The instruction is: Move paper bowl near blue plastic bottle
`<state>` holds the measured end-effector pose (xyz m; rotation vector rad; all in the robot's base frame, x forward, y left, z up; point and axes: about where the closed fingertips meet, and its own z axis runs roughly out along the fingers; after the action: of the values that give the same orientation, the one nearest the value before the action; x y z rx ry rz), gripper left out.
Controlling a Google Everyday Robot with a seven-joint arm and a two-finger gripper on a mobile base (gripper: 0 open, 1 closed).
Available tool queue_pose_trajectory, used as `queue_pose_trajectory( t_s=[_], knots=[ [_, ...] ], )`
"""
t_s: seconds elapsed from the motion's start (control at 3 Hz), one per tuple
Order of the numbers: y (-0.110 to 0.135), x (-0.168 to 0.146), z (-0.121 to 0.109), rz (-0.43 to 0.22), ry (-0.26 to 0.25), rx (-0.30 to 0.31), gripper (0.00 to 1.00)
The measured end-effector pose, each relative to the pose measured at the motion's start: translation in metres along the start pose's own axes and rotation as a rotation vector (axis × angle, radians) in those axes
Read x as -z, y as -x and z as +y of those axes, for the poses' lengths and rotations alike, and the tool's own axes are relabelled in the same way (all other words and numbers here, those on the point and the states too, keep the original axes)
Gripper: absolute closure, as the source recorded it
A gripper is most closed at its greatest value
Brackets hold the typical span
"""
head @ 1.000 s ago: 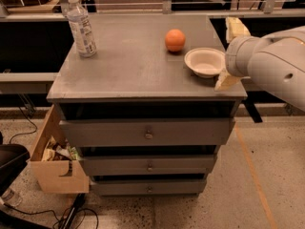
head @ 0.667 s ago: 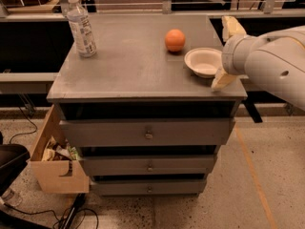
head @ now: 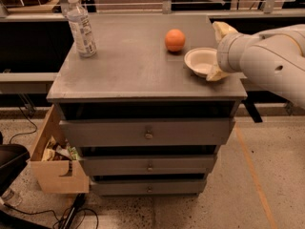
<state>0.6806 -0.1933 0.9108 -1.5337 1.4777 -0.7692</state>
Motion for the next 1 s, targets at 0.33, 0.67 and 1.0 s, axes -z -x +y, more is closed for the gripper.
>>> queue_pose_trajectory(
  t_s=[0.33, 0.67, 1.0],
  knots=[
    [0.0028, -0.0034, -0.0005, -0.008, 0.006, 0.014, 0.41],
    [0.0033, -0.0046, -0.0001, -0.010, 0.014, 0.026, 0.65],
    [0.0038, -0.0055, 0.0009, -0.011, 0.023, 0.038, 0.88]
  ],
)
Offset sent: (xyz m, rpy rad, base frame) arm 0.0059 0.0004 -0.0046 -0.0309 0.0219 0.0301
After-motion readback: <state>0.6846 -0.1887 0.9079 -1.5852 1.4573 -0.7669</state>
